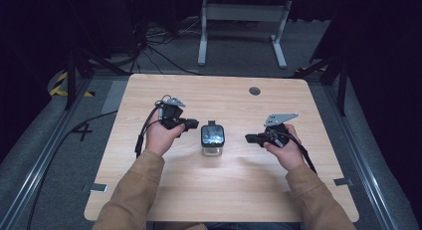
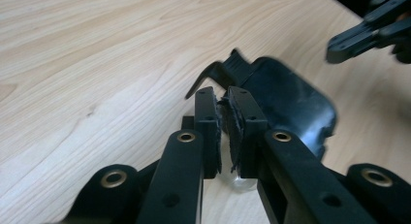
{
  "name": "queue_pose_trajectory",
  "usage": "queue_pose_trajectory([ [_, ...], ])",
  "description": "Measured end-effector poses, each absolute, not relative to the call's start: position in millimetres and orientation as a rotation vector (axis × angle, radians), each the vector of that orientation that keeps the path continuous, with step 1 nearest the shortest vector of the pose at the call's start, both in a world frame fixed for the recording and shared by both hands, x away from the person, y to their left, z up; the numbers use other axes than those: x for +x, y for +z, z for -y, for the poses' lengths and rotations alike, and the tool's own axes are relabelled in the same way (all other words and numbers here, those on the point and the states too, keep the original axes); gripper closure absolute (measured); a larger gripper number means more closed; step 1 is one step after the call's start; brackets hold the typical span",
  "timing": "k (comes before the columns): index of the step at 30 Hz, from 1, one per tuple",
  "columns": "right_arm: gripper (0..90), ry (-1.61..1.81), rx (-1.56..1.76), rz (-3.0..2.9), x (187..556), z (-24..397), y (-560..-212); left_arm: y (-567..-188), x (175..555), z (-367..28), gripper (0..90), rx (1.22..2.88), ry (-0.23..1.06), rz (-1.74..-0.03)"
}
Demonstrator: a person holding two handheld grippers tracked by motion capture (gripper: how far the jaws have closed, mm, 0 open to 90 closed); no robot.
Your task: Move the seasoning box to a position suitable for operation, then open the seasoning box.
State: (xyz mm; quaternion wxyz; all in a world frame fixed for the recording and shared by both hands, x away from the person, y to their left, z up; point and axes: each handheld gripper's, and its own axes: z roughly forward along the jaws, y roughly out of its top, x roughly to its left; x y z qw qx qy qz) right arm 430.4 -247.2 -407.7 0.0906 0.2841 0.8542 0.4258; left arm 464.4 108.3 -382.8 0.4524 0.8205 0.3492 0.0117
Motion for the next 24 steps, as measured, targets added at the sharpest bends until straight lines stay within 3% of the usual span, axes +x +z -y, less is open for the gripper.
queue_pose_trajectory([
  [13,90.0,1.276,0.841,-2.524,427.7,250.5,-402.3,-362.1,484.5,-84.0,88.6,2.053,-0.002,-0.725],
  [24,90.0,1.283,0.845,-2.521,423.7,254.4,-400.3,-381.6,502.5,-65.7,89.6,2.129,-0.044,-0.710],
])
